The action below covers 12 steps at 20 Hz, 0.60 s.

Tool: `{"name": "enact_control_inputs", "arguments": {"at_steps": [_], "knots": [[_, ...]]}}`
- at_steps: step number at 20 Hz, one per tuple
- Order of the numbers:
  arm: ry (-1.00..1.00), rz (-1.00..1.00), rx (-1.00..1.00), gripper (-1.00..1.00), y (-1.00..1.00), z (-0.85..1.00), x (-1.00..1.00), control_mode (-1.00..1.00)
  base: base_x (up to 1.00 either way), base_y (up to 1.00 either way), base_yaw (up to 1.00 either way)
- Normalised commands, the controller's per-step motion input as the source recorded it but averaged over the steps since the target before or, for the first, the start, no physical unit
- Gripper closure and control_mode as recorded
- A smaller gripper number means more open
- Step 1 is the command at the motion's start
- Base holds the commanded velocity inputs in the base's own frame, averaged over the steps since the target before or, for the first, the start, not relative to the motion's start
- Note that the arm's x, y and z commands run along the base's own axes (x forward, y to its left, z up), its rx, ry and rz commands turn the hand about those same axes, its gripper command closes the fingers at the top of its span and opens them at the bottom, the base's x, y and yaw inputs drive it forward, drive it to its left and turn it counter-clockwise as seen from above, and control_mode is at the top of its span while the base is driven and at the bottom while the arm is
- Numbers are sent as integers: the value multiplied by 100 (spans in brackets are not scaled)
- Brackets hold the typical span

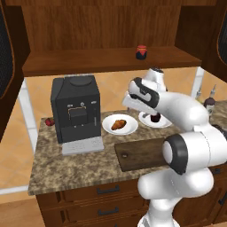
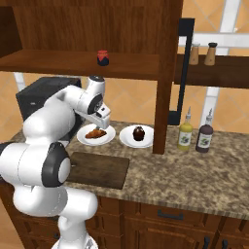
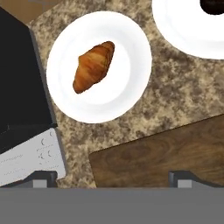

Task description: From the different types of pastries on the counter, select a croissant and place it on the cutting board. Then retrieve a jar of jam from the cabinet and place it alongside the croissant on the cutting board.

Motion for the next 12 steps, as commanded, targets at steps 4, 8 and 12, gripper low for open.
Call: {"name": "enact_control_inputs", "arguments": {"at_steps": [4, 8, 12], "knots": [[1, 0, 5, -100, 9, -53, 32, -100, 0, 0, 0], [0, 0, 7, -100, 10, -33, 42, -100, 0, 0, 0], [0, -2, 1, -100, 14, -8, 39, -100, 0, 0, 0]]}}
